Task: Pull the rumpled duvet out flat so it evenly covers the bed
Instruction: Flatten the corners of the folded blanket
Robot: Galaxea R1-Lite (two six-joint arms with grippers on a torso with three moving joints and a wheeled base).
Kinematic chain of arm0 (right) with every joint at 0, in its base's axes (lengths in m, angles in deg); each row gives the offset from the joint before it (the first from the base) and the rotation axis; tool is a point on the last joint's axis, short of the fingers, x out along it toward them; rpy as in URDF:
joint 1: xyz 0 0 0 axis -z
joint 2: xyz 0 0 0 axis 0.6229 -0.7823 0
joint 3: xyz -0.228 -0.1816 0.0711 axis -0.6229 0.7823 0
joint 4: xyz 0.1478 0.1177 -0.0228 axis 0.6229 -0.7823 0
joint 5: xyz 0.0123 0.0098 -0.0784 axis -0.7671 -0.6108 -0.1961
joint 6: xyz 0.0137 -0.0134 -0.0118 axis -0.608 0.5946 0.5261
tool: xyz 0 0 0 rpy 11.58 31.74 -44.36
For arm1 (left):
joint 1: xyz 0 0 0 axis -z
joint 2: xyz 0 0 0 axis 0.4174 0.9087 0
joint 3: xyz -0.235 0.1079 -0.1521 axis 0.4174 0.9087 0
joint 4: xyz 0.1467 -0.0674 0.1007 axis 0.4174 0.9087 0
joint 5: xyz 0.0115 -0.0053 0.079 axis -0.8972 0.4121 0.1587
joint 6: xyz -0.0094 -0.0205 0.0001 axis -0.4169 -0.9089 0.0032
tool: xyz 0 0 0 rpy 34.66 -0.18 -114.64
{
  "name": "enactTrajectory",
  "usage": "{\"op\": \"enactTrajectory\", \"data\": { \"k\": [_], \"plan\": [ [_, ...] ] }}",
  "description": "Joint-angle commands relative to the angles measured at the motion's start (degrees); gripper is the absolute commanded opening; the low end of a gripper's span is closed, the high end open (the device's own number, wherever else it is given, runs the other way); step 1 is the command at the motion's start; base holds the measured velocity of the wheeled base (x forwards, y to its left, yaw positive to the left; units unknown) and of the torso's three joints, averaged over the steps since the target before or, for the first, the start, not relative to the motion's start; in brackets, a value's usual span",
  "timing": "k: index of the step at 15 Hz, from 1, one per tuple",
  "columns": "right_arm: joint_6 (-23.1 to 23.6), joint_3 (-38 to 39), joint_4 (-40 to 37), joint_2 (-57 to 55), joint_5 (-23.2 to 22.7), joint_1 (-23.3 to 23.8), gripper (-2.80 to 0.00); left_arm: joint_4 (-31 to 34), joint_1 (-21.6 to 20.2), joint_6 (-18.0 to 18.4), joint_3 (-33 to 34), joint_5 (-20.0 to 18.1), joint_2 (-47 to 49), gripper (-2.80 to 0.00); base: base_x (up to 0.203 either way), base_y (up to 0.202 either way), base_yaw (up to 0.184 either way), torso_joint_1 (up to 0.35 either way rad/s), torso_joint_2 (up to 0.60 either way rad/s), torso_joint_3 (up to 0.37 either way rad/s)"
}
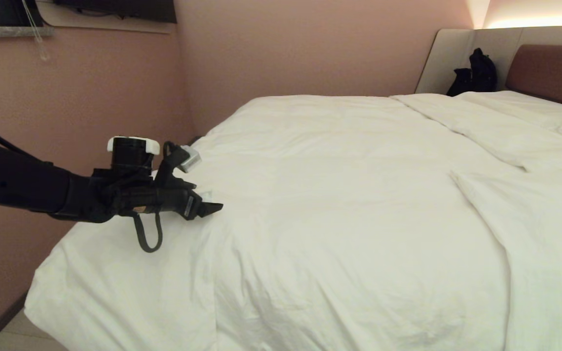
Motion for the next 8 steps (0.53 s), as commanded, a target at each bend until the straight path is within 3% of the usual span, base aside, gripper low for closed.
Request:
{"op": "enactTrajectory", "data": {
  "k": [1, 8],
  "plan": [
    [0.04, 0.00, 0.00, -0.06, -0.05, -0.02, -2.80, -0.09, 0.01, 0.31, 0.73, -0.05, -0.12, 0.00, 0.000, 0.000, 0.000, 0.000, 0.00, 0.000],
    [0.04, 0.00, 0.00, -0.06, -0.05, -0.02, -2.80, -0.09, -0.07, 0.65, 2.74, 1.62, -0.38, 0.00, 0.000, 0.000, 0.000, 0.000, 0.00, 0.000]
  ]
}}
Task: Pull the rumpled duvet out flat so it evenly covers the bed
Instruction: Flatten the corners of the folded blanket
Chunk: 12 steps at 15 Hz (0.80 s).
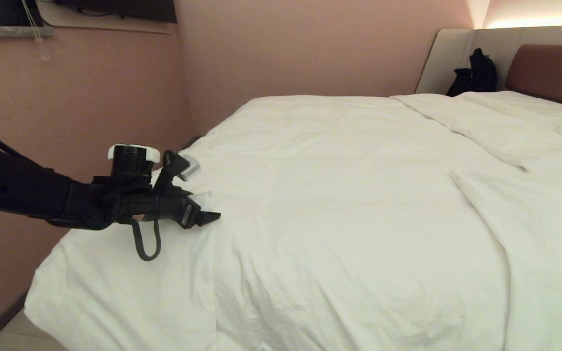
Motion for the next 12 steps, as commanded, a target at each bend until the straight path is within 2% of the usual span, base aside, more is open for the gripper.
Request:
{"op": "enactTrajectory", "data": {
  "k": [1, 10, 11, 12],
  "plan": [
    [0.04, 0.00, 0.02, -0.03, -0.02, -0.03, -2.80, -0.14, -0.01, 0.14, -0.11, 0.41, -0.21, 0.00, 0.000, 0.000, 0.000, 0.000, 0.00, 0.000],
    [0.04, 0.00, 0.02, -0.06, -0.02, -0.03, -2.80, -0.15, -0.01, 0.06, -0.11, 0.94, 0.41, 0.00, 0.000, 0.000, 0.000, 0.000, 0.00, 0.000],
    [0.04, 0.00, 0.02, -0.06, -0.02, -0.03, -2.80, -0.15, -0.01, 0.06, -0.02, 1.03, 0.41, -2.80, 0.000, 0.000, 0.000, 0.000, 0.00, 0.000],
    [0.04, 0.00, 0.02, -0.06, -0.02, -0.03, -2.80, -0.15, -0.01, -0.03, 0.07, 0.94, 0.32, -2.80, 0.000, 0.000, 0.000, 0.000, 0.00, 0.000]
  ]
}}
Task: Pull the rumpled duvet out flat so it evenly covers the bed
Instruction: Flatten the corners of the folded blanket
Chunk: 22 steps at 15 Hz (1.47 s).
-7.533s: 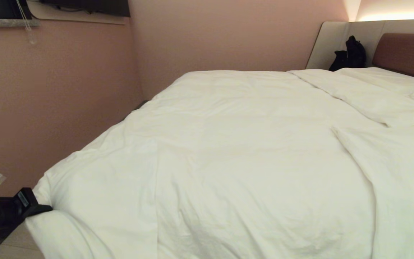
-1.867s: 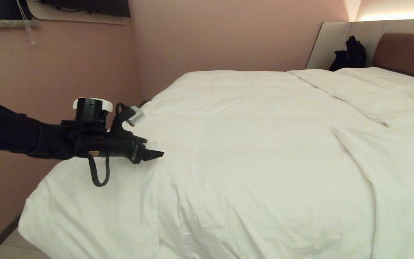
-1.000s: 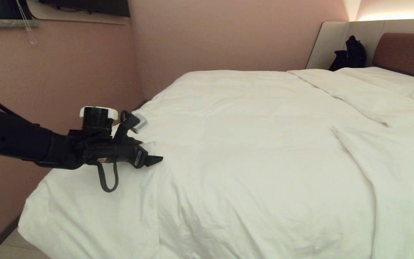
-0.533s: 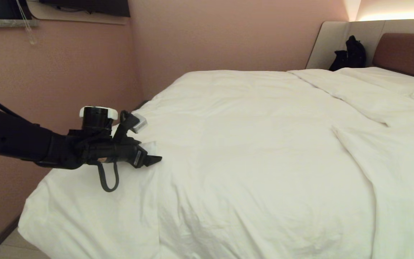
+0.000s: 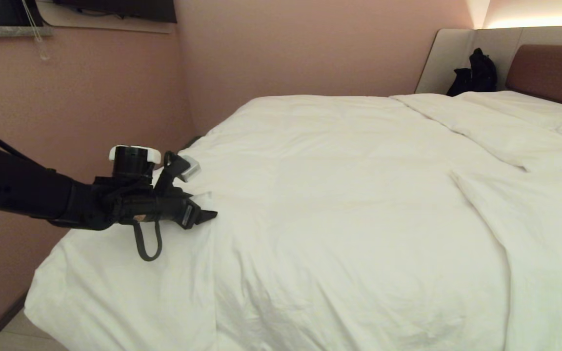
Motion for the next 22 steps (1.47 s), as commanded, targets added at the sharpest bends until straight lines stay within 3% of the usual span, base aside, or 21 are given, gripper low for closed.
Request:
{"op": "enactTrajectory", "data": {
  "k": [1, 6, 16, 22],
  "plan": [
    [0.04, 0.00, 0.00, -0.06, -0.05, -0.02, -2.80, -0.56, 0.01, 0.16, 0.11, -0.11, -0.05, -2.80, 0.000, 0.000, 0.000, 0.000, 0.00, 0.000],
    [0.04, 0.00, 0.00, -0.06, -0.05, -0.02, -2.80, -7.64, 0.08, -0.01, 1.76, 0.87, 1.08, -2.80, 0.000, 0.000, 0.000, 0.000, 0.00, 0.000],
    [0.04, 0.00, 0.00, -0.06, -0.05, -0.02, -2.80, -7.24, 0.01, -0.01, 7.38, 1.12, -3.94, -2.80, 0.000, 0.000, 0.000, 0.000, 0.00, 0.000],
    [0.04, 0.00, 0.00, -0.06, -0.05, -0.02, -2.80, -1.63, -3.36, 0.14, 15.17, 3.56, -18.48, -2.80, 0.000, 0.000, 0.000, 0.000, 0.00, 0.000]
  ]
}}
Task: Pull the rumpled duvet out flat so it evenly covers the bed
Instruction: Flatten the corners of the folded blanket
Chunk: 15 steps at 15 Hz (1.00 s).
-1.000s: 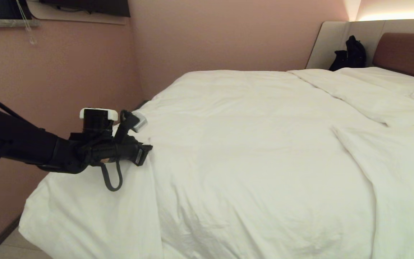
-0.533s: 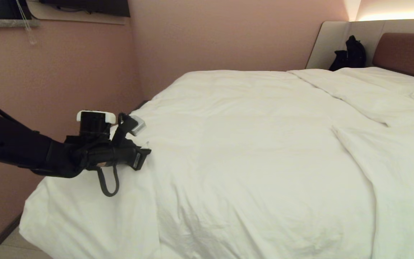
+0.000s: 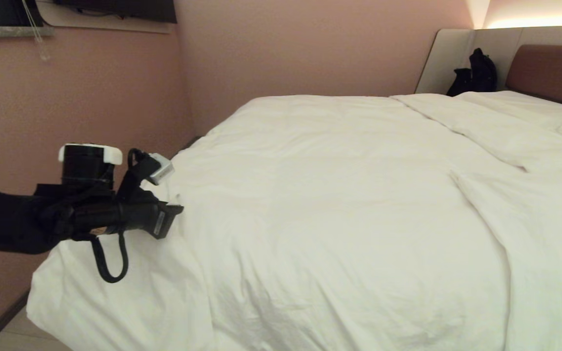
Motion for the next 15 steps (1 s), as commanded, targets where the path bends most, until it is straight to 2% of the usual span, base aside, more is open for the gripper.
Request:
{"op": "enactTrajectory", "data": {
  "k": [1, 6, 9, 11, 15],
  "plan": [
    [0.03, 0.00, 0.00, -0.06, -0.02, -0.02, -2.80, 0.24, -1.23, 0.31, 1.77, 0.10, -4.68, -2.80, 0.000, 0.000, 0.000, 0.000, 0.00, 0.000],
    [0.03, 0.00, 0.00, -0.06, -0.02, -0.02, -2.80, 4.92, -8.61, 3.10, 7.29, 1.24, -14.99, -2.80, 0.000, 0.000, 0.000, 0.000, 0.00, 0.000],
    [0.03, 0.00, 0.00, -0.06, -0.02, -0.02, -2.80, 12.09, -13.61, 3.33, 7.66, 1.31, -20.77, -2.80, 0.000, 0.000, 0.000, 0.000, 0.00, 0.000],
    [0.03, 0.00, 0.00, -0.06, -0.02, -0.02, -2.80, 16.85, -18.52, 3.17, 7.97, 1.31, -24.60, -2.80, 0.000, 0.000, 0.000, 0.000, 0.00, 0.000],
    [0.03, 0.00, 0.00, -0.06, -0.02, -0.02, -2.80, 18.56, -26.77, 2.28, 9.13, 1.25, -27.90, -2.80, 0.000, 0.000, 0.000, 0.000, 0.00, 0.000]
  ]
}}
